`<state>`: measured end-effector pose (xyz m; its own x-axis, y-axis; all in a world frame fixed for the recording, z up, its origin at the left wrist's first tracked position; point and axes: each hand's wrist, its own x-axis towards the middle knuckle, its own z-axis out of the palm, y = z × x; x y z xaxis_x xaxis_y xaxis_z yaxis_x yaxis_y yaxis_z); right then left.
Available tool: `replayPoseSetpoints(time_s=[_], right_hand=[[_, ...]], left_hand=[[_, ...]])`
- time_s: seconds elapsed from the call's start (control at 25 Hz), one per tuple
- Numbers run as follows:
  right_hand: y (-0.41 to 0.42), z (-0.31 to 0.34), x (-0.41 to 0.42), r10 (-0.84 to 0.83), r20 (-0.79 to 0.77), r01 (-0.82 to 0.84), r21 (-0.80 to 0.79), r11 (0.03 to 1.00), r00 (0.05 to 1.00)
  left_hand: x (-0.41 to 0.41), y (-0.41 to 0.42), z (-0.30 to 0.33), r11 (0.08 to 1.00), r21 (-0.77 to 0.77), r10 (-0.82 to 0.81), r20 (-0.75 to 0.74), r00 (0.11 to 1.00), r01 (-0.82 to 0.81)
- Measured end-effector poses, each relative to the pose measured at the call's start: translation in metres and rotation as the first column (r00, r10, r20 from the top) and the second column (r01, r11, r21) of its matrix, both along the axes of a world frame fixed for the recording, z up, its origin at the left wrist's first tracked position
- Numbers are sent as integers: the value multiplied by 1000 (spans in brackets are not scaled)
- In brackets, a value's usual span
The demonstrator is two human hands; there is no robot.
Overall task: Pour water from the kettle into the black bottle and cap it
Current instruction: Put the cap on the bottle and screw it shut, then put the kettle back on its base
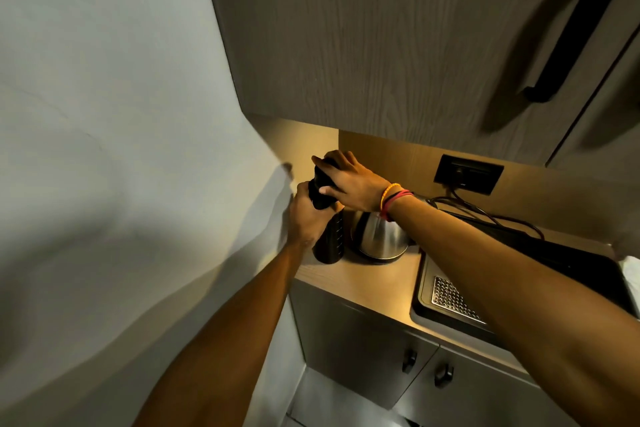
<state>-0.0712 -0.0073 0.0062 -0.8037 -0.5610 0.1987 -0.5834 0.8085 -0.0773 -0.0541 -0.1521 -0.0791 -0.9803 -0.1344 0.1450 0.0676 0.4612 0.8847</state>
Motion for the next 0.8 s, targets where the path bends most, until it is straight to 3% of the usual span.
replayPoseSetpoints(time_s=[0.24,0.36,0.52,0.6,0.72,0.8], right_hand=[[-13,13,-3,21,35,-26,146,989,999],[-23,18,-1,-116,8,112,189,975,993],[-34,14,10,-369,11,368,47,929,929],[-22,11,17,-365,-74,363,-37,931,928],[5,2,24,-272,-127,273,-15,962,954],[25,-12,28,-229,-166,233,6,973,959]], left_hand=[[2,-4,10,1000,20,14,40,999,-15],[5,-2,11,1000,21,8,21,1000,-9],[10,0,12,998,20,51,4,999,-51],[12,2,11,998,53,38,-19,999,-37],[13,4,7,990,138,4,-44,999,2],[19,7,5,996,62,62,-43,997,-60]])
